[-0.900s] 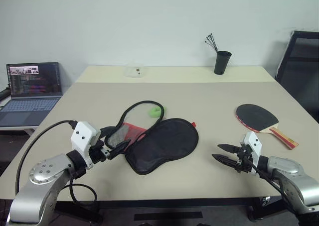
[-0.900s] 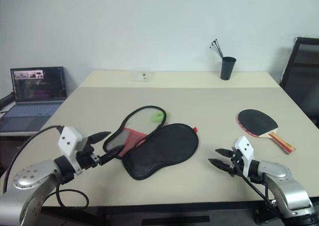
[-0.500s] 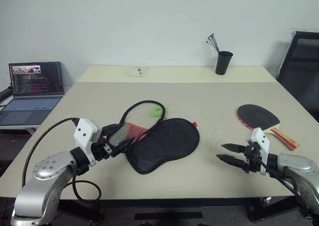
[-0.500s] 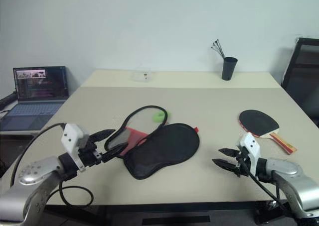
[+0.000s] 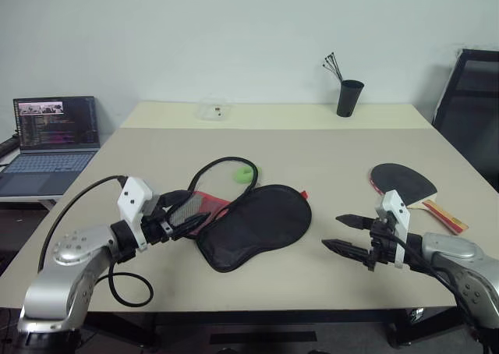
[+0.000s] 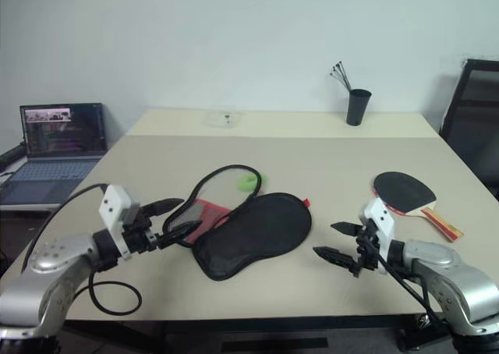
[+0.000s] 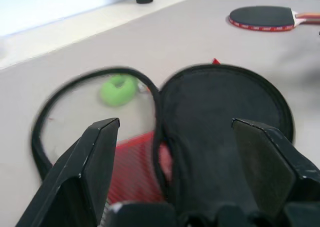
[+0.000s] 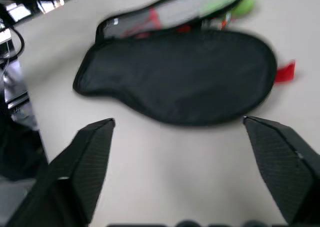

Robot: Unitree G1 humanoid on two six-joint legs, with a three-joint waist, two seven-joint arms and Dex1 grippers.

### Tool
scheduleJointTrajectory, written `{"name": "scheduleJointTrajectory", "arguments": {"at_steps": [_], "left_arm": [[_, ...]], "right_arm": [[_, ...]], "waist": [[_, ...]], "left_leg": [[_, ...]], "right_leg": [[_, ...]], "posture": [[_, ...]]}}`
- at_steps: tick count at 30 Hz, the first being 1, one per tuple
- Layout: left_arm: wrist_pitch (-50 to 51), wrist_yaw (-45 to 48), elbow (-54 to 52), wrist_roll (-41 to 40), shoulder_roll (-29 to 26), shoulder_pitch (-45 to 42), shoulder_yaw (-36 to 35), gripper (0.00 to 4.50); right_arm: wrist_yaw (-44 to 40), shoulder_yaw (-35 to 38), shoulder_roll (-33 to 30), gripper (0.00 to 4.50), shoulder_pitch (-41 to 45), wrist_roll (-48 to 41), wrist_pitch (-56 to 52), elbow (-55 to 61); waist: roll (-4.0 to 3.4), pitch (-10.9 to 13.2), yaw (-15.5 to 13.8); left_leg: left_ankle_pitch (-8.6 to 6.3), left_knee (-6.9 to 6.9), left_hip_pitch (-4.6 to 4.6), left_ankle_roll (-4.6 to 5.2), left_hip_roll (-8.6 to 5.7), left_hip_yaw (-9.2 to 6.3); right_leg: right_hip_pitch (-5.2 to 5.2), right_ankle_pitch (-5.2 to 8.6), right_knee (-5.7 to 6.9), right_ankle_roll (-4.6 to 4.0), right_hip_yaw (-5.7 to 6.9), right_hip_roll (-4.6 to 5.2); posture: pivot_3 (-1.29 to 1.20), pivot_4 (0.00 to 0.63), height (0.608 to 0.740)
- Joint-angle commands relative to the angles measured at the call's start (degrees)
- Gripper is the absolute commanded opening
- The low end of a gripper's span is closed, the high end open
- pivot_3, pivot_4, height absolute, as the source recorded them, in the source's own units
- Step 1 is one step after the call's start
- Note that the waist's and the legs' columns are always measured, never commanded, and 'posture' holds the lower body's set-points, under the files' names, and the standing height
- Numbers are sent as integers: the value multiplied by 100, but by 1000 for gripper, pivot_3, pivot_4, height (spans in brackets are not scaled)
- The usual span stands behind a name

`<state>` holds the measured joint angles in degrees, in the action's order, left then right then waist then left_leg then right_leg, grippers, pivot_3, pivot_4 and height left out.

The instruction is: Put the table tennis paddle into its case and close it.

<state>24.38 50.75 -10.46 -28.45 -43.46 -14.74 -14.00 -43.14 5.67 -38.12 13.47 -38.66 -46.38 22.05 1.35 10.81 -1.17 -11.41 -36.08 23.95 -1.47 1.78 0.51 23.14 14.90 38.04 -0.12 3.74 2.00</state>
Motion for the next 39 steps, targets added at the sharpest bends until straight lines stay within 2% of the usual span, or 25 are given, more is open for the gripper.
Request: {"name": "scheduleJointTrajectory", "arguments": {"at_steps": [1,8,12,18,24,36,39], "left_arm": [[-91,415,248,-89,-188,-425,68,3910],[293,1656,759,-377,-630,-854,349,3910],[157,2003,1082,-203,-791,-1067,469,3910],[130,2056,1144,-125,-750,-1155,503,3910],[131,1984,1049,-102,-747,-1091,468,3910],[103,1871,970,-103,-695,-982,412,3910],[71,1850,986,-111,-687,-983,423,3910]], "right_arm": [[340,121,190,4492,143,-193,-290,-38],[1012,-174,631,4492,463,-320,-1299,-253],[1546,-430,1102,4492,795,-78,-1650,-630],[2008,-756,1737,4492,1184,365,-1635,-1324],[2045,-850,2056,4492,1405,528,-1658,-1561],[2087,-937,2711,4492,1931,668,-1619,-1843],[2127,-960,2747,3908,1977,777,-1536,-1910]], "waist": [[0,0,-1],[0,0,37],[0,0,75],[0,0,115],[5,-3,126],[5,-3,137],[5,-3,135]], "left_leg": [[0,3,1,0,1,1],[-2,4,8,2,2,15],[-1,2,3,2,10,13],[-1,3,5,2,30,14],[-1,1,-6,1,90,32],[0,11,-1,1,108,34],[-1,11,2,0,102,42]], "right_leg": [[1,0,-2,0,-3,-1],[10,1,-4,1,-15,-10],[10,-2,4,-3,-12,-29],[13,-3,3,-7,-15,-48],[13,-17,3,-21,-24,-75],[37,-15,15,-65,-19,-106],[37,-15,11,-64,-23,-103]], "posture": [[0,150,740],[0,150,740],[0,150,740],[0,150,740],[0,150,740],[0,150,740],[0,150,740]]}}
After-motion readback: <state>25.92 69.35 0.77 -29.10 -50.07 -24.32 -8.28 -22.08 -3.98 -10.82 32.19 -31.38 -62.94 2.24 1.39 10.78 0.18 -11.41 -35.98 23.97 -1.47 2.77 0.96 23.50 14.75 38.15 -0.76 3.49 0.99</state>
